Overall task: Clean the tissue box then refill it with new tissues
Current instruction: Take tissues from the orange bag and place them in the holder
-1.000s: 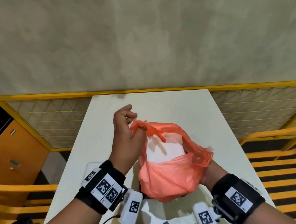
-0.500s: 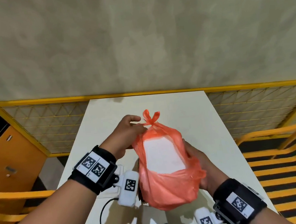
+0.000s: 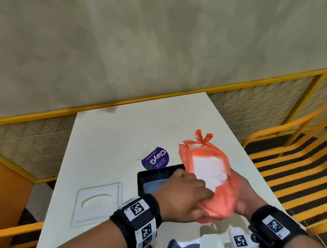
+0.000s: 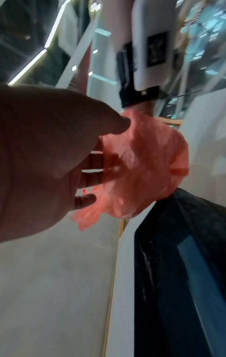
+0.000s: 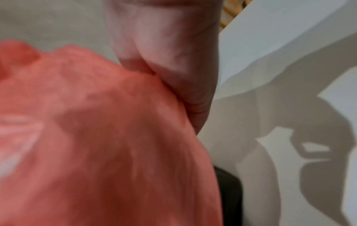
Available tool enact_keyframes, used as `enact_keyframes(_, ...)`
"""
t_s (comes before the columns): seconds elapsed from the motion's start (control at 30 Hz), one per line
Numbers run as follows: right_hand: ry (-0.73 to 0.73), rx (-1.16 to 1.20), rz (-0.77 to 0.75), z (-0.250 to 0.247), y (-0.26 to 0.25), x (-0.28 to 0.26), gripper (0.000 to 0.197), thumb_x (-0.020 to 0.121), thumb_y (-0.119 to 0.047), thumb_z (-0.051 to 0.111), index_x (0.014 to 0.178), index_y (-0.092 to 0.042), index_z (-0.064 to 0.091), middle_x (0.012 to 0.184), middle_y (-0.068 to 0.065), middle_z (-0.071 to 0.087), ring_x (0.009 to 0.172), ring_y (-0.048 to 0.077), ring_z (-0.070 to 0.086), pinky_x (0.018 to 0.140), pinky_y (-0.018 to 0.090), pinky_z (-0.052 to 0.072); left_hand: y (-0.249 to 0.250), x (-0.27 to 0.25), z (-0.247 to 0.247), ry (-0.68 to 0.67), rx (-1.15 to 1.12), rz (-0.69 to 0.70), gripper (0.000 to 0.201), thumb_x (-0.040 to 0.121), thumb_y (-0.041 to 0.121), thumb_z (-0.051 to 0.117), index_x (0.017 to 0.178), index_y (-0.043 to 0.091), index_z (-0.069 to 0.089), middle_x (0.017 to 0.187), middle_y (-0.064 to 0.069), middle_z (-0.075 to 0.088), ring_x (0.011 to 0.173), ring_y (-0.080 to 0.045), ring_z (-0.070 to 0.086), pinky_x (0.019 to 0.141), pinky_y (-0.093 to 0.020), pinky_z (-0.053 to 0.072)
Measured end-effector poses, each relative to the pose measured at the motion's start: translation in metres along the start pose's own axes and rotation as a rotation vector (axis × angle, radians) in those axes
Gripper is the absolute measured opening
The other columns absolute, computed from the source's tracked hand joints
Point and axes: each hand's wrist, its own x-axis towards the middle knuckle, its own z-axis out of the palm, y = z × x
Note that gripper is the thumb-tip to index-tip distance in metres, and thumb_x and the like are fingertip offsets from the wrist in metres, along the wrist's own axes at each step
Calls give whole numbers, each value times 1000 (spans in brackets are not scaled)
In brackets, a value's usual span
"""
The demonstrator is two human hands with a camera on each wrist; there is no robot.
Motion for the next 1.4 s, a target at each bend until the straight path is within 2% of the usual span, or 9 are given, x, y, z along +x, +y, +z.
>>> enact_keyframes(0.13, 116, 27, -11, -30, 10, 5, 55, 95, -49, 54, 131, -8, 59, 133, 26, 57, 121, 44, 56, 103, 62, 40, 9, 6, 26, -133, 38, 175, 28, 91, 32, 51, 117, 30, 60, 90, 0, 59, 78, -28, 58, 79, -40, 38)
enact_keyframes(0.43, 328, -108, -62, -85, 24, 2, 44, 95, -41, 49, 120, -8, 63, 111, 22, 69, 104, 39, 66, 96, 64, 46, 29, 34, 55, -248, 76, 255, 53, 86, 9, 58, 132, 34, 49, 99, -5, 58, 82, -30, 55, 80, -44, 38)
enact_keyframes(0.63, 624, -879, -389, -88, 16, -11, 46, 99, -46, 42, 138, -25, 48, 146, 13, 44, 129, 30, 44, 107, 50, 36, 32, 36, 74, -315, 135, 308, 61, 79, 8, 65, 129, 36, 43, 94, -5, 57, 76, -29, 57, 82, -50, 44)
enact_keyframes(0.73, 523, -1551, -586, -81, 11, -27, 54, 91, -62, 43, 140, -40, 46, 152, 5, 29, 137, 29, 23, 108, 51, 28, 30, 37, 87, -268, 177, 355, 67, 76, 16, 73, 127, 40, 38, 91, -3, 57, 70, -27, 56, 78, -47, 47)
enact_keyframes(0.93, 313, -1958, -344, -68, 0, -42, 58, 79, -82, 34, 100, -41, 70, 162, -5, 13, 145, 28, 5, 114, 55, 12, 32, 41, 85, -248, 205, 343, 57, 80, 21, 65, 128, 40, 41, 111, -4, 56, 89, -28, 55, 88, -53, 44)
enact_keyframes(1.07, 586, -1929, -229, -77, -19, -56, 48, 90, -68, 38, 93, -38, 75, 159, 0, 25, 143, 30, 16, 114, 57, 18, 26, 45, 82, -242, 100, 257, 23, 92, 42, 50, 111, 35, 62, 112, -3, 61, 94, -31, 57, 91, -58, 42)
enact_keyframes(1.17, 674, -1978, -315, -78, -19, -60, 28, 88, -54, 54, 92, -36, 75, 150, 2, 38, 136, 31, 29, 107, 55, 28, 26, 56, 73, -245, 39, 151, 42, 97, 51, 32, 111, 31, 67, 109, -1, 63, 97, -29, 57, 90, -50, 40)
enact_keyframes(1.27, 519, -1903, -649, -63, -8, -48, 14, 85, -38, 62, 85, -28, 72, 110, -1, 61, 103, 22, 55, 82, 36, 46, 22, 79, 58, -172, -137, -1, 47, 95, 43, 28, 113, 25, 67, 109, -1, 65, 100, -25, 58, 87, -40, 38)
enact_keyframes(1.4, 345, -1719, -507, -51, -4, -31, 15, 90, -21, 50, 96, -19, 64, 91, 2, 68, 84, 23, 62, 68, 32, 46, 12, 109, 58, -278, -201, -137, 35, 86, 10, 47, 113, 19, 68, 116, -4, 63, 103, -31, 62, 74, -35, 47)
